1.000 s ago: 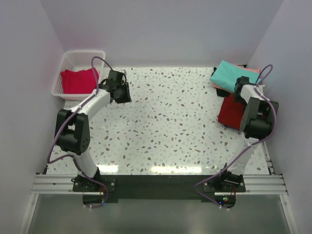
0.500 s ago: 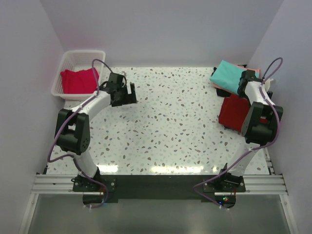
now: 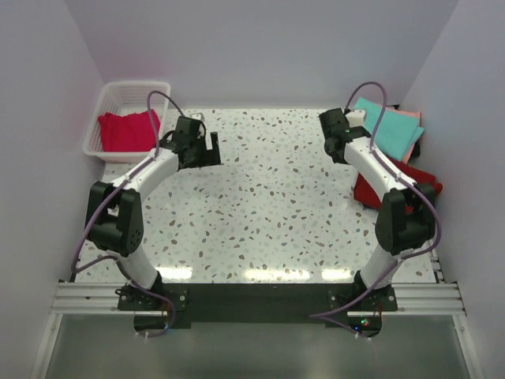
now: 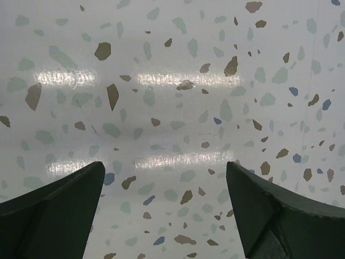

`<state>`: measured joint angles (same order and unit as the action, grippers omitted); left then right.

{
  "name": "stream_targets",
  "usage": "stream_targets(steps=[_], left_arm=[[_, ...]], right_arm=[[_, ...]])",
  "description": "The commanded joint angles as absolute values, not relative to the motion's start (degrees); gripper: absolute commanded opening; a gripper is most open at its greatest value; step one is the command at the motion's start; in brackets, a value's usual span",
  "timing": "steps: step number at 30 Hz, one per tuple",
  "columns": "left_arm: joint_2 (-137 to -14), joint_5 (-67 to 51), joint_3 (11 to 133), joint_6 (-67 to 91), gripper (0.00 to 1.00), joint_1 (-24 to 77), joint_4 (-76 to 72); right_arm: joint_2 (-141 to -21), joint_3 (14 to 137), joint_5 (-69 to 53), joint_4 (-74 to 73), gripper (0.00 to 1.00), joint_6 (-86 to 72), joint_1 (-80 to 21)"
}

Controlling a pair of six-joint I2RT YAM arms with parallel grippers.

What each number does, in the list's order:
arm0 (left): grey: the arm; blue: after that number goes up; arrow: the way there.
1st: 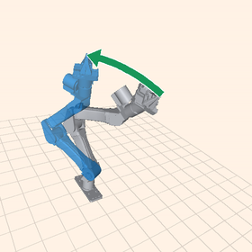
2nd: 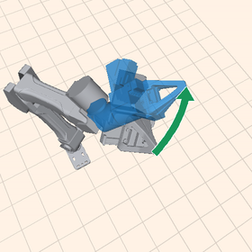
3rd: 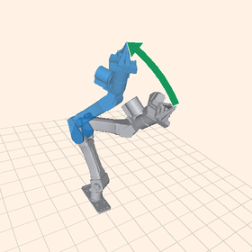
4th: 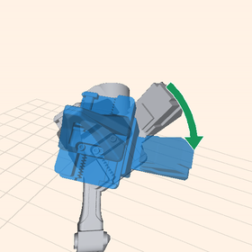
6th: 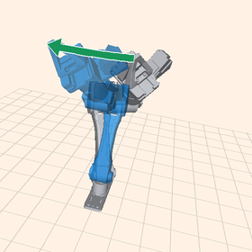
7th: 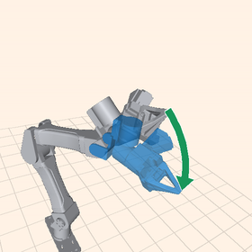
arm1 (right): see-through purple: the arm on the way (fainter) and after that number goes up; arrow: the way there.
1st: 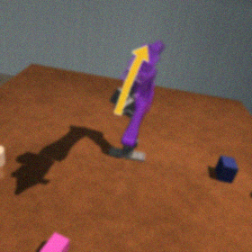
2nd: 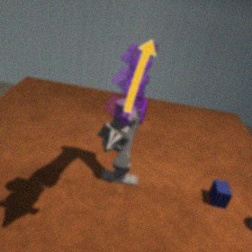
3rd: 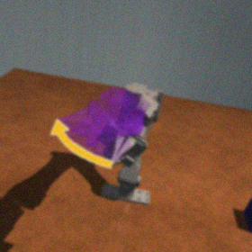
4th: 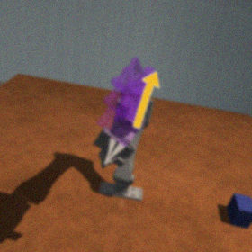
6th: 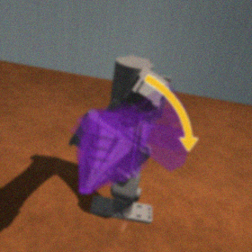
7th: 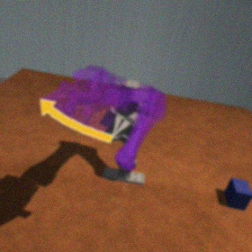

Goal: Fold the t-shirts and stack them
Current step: Reset both grippers

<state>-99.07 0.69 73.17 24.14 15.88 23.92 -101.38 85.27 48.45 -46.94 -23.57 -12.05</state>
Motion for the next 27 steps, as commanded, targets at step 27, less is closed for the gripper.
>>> stream_targets(steps=[27], left_arm=[[-93.87, 12.57, 73.48, 17.49, 1.0, 23.55, 20.48]], right_arm=[[-92.37, 76.29, 10.02, -25.84, 0.56, -17.14, -29.71]])
